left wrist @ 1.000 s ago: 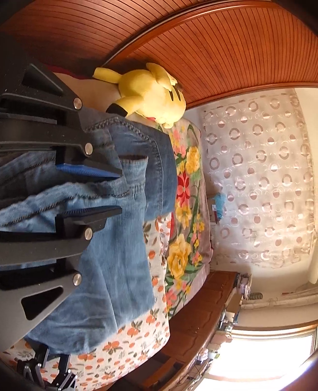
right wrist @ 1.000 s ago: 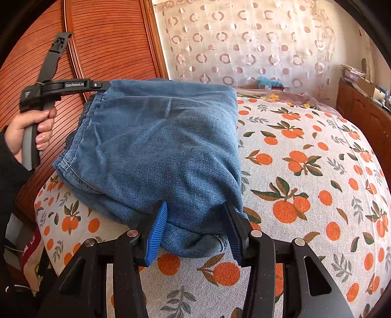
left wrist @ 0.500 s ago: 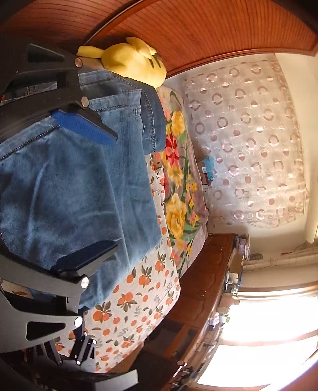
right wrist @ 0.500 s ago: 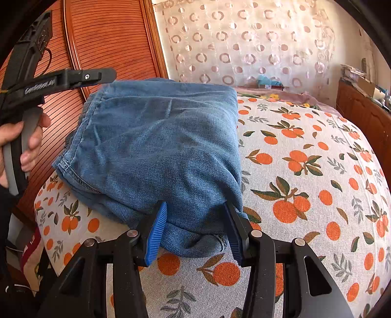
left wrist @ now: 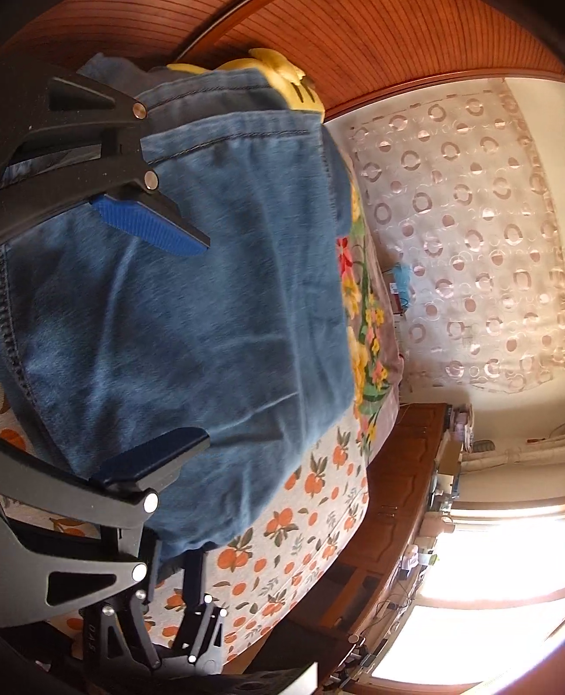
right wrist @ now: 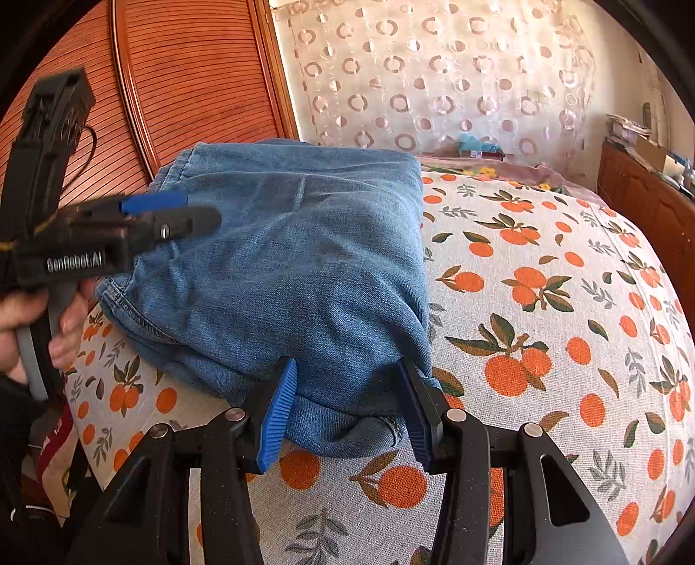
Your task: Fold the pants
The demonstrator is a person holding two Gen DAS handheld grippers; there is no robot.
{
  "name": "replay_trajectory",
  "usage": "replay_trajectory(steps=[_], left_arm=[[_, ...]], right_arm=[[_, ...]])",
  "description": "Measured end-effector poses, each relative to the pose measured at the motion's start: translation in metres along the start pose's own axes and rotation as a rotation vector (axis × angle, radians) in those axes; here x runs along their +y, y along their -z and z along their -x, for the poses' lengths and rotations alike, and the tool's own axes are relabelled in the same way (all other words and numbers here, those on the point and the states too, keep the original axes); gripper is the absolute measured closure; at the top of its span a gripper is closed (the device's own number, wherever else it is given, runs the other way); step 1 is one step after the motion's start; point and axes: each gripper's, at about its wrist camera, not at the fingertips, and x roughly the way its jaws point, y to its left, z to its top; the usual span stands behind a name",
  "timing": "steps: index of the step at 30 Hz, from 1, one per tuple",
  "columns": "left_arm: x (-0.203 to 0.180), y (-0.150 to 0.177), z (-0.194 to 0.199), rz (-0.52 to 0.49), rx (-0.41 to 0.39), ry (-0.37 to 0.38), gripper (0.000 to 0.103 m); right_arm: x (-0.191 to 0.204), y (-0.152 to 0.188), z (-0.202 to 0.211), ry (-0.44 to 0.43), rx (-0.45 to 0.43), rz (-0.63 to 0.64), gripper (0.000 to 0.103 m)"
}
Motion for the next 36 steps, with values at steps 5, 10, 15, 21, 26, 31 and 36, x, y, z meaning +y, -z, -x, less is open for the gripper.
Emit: replay_trajectory(steps=[5, 10, 15, 21, 26, 31, 36], left_arm=[[0.001, 0.018, -0.008, 0.012, 0.032, 0.009, 0.021], [0.002, 0.028, -0.014, 0.022, 0.023, 0.017, 0.021], [0.004, 0.028, -0.017, 0.038, 0.013, 0.026, 0.021], [0.005, 0.026, -0.018, 0.043, 0.02, 0.026, 0.02], [0.005, 0.026, -0.019, 0.058, 0.024, 0.044, 0.02], [0.004, 0.019, -0.016, 0.057, 0.025, 0.054, 0.02], [0.001, -0.01, -0.008, 0.057, 0.016, 0.088, 0.02]], right_arm=[[0.0, 0.0, -0.001, 0.002, 0.0, 0.0, 0.054], [0.001, 0.001, -0.001, 0.011, 0.001, 0.001, 0.054], [-0.001, 0.002, 0.009, 0.033, -0.019, -0.011, 0.054], [-0.022, -0.009, 0.025, 0.042, -0.052, -0.087, 0.054], [-0.025, -0.013, -0.005, 0.028, 0.067, -0.118, 0.054], [-0.03, -0.01, -0.008, -0.044, 0.109, -0.175, 0.062], [-0.034, -0.008, -0.009, -0.086, 0.109, -0.179, 0.08]])
